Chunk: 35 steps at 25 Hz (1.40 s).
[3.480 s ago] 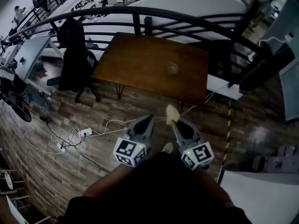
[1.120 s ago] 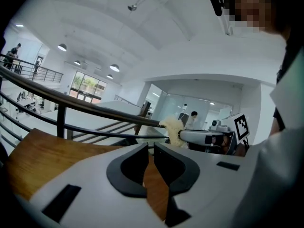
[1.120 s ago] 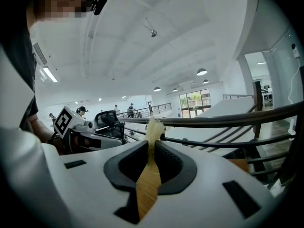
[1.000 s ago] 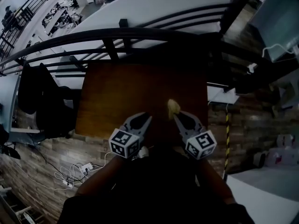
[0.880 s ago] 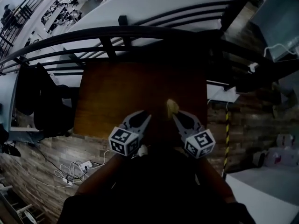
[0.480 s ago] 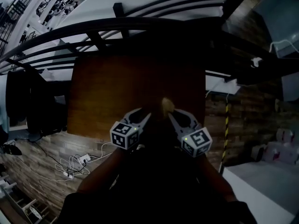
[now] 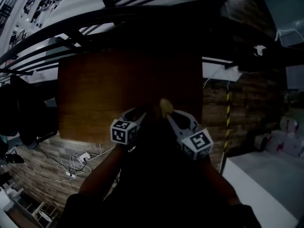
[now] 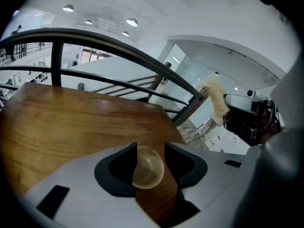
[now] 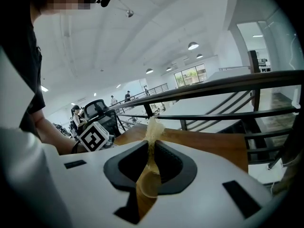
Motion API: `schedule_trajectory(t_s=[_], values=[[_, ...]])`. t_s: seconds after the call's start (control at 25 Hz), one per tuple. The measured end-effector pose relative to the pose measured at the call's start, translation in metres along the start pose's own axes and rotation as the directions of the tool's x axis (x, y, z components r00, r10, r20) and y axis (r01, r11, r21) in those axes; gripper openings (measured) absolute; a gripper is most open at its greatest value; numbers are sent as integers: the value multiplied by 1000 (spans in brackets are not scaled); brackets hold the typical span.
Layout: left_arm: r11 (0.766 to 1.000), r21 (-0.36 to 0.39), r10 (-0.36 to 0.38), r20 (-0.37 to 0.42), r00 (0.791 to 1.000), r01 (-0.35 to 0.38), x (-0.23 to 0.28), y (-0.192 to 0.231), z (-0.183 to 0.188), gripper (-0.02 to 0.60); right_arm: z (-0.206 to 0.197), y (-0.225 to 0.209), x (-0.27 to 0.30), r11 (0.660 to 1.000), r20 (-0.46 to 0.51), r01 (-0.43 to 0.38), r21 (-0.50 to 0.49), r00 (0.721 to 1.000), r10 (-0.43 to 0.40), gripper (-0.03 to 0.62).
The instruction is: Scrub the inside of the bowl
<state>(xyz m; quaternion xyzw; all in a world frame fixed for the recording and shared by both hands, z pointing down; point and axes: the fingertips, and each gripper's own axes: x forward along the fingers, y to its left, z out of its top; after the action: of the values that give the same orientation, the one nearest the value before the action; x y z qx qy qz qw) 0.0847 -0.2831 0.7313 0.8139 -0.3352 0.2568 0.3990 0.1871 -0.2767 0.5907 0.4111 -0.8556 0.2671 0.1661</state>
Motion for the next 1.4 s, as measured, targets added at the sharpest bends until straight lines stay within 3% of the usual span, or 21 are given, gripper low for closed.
schedule_trajectory(t_s=[0.28,0.76,1.0,1.2,1.4], values=[[997,-30,72,-126,989,-76,44,30,-33,167,-12,-33,-5,999,-23,20,36,1000,-19,49],[984,-114,106,-241,965,-137,77,58,-68,150,-24,-54,-6,997,-52,28,75,998,-24,49],[978,-134,126,-224,966,-158,80,59,-70,16,-29,-49,-4,997,-63,13,71,998,-8,49],[979,-127,129,-223,966,-160,75,55,-72,9,-28,-39,-2,998,-66,4,55,998,0,49],[979,-115,148,-155,977,-167,47,40,-47,8,-28,-17,7,1000,-89,-16,-5,996,15,49]])
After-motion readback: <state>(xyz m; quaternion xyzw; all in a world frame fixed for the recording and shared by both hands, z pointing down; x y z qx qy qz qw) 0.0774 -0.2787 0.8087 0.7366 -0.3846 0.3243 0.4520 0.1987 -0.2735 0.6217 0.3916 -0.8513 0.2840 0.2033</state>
